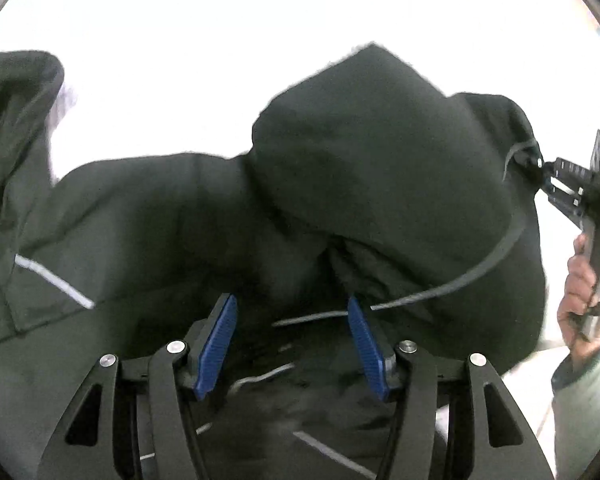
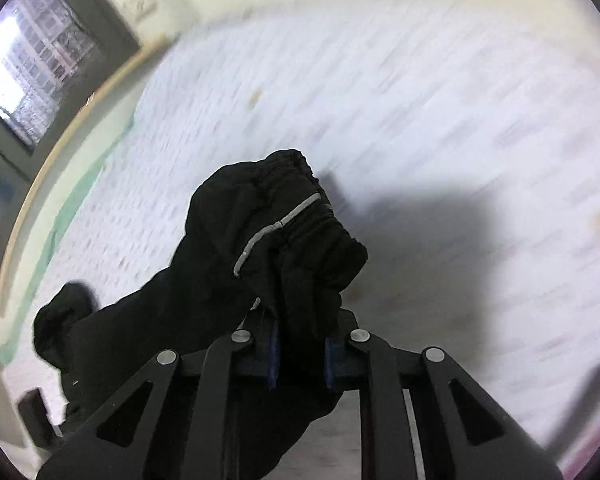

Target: Fold large clothes

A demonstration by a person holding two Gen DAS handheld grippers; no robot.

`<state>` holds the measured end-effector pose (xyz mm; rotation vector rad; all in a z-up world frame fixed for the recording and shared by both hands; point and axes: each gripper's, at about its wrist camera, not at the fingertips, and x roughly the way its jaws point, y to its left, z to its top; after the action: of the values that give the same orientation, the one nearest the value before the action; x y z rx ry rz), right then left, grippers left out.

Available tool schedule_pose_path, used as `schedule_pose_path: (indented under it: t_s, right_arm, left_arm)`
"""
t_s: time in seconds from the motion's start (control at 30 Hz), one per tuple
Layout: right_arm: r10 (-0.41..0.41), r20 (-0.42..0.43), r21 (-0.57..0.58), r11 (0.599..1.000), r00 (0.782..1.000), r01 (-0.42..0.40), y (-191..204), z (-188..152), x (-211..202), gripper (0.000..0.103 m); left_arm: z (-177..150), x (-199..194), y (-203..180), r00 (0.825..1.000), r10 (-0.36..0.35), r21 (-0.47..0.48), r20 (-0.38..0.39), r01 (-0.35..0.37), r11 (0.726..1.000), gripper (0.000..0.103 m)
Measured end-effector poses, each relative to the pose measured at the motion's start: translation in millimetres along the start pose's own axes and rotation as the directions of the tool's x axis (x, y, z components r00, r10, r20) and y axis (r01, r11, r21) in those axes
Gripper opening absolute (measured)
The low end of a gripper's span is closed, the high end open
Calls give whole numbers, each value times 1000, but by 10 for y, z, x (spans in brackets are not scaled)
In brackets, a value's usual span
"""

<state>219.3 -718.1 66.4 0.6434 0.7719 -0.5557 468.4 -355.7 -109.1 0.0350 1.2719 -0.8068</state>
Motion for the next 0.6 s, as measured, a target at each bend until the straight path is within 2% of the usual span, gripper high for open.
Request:
schedule_pose_path:
  t_s: [0.03,0.13,0.17,0.2,0.23,0.3,0.33,0.4,0.47,0.5,0.53,0.57,0.6]
  right_arm:
    - [0,0,0,1000,1000,0,0,0,0,19]
    - [-71,28,27,997,997,70,-365,140,-169,19]
    - [-74,14,44,996,997,73,-470,134,-142,19]
    - [-73,-34,90,993,997,76,-659,67,-2,19]
    - [-81,-51,98,991,995,86,-744,47,118,19]
    - [-62,-77,111,991,995,70,-854,-31,252,18]
    - [-62,-77,111,991,995,70,-854,-31,252,18]
    - [-37,-83,112,993,996,47,-820,-25,271,18]
    - [95,-68,46,995,993,-91,-673,-78,154,17]
    - [95,-68,46,995,993,-91,-673,-78,154,17]
    - [123,-64,26,992,990,-122,-609,-82,106,16]
    - [183,-56,-55,981,981,-186,-327,-110,-48,16]
    - [214,-55,-89,972,975,-218,-186,-130,-114,16]
  left_arm:
    - [36,-16,-79,1000,-18,10,9,17,1000,59]
    - [158,92,-423,996,-85,68,-1,85,994,59]
    - [188,192,-523,995,-100,83,-22,101,991,59]
    - [165,319,-596,992,-115,89,-52,119,989,59]
    - [165,521,-640,987,-122,80,-102,131,988,59]
    - [107,938,-646,977,-82,44,-197,92,995,59]
    - [69,1060,-590,976,-83,12,-200,87,996,58]
    - [90,1024,-557,976,-120,-41,-180,114,993,58]
    - [123,819,-552,975,-152,-82,-162,140,987,59]
    - [143,704,-559,977,-156,-81,-145,145,986,59]
    - [148,491,-565,985,-136,-60,-110,130,990,59]
    - [140,330,-564,989,-117,-37,-86,114,993,59]
    - [132,184,-554,993,-99,-18,-64,98,995,59]
